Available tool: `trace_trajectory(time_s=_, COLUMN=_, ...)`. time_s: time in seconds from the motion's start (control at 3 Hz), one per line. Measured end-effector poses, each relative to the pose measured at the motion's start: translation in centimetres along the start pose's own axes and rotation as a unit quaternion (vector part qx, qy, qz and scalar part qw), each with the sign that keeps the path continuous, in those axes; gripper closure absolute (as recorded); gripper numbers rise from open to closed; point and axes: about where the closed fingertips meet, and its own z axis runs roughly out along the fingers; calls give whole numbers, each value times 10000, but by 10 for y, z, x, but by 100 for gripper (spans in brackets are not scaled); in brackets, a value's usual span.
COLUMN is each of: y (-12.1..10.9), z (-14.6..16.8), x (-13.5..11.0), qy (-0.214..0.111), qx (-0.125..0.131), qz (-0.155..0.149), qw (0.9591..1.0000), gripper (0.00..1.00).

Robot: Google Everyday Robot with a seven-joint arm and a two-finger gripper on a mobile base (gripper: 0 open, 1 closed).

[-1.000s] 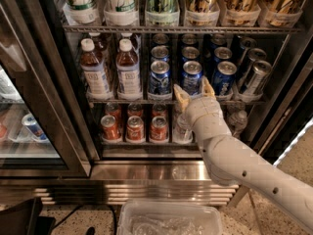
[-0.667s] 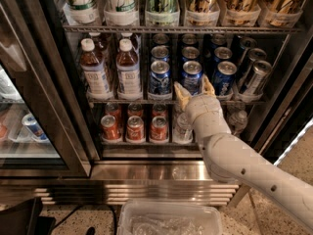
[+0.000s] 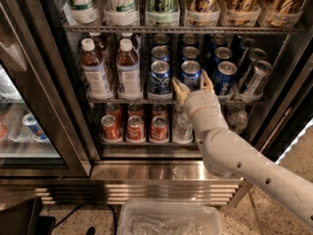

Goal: Pick pepsi can from middle shelf of fridge

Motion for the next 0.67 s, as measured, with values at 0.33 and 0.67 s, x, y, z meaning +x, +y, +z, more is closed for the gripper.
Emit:
trace_trajectory(time_s=0.33, y=0, z=-1, x=1, qy=7, qx=-3, qz=-4, qw=10000, gripper=56)
trace_trajectory(time_s=0.67, y=0, z=-1, x=1, qy=7, qx=-3, qz=-4, qw=10000, gripper=79)
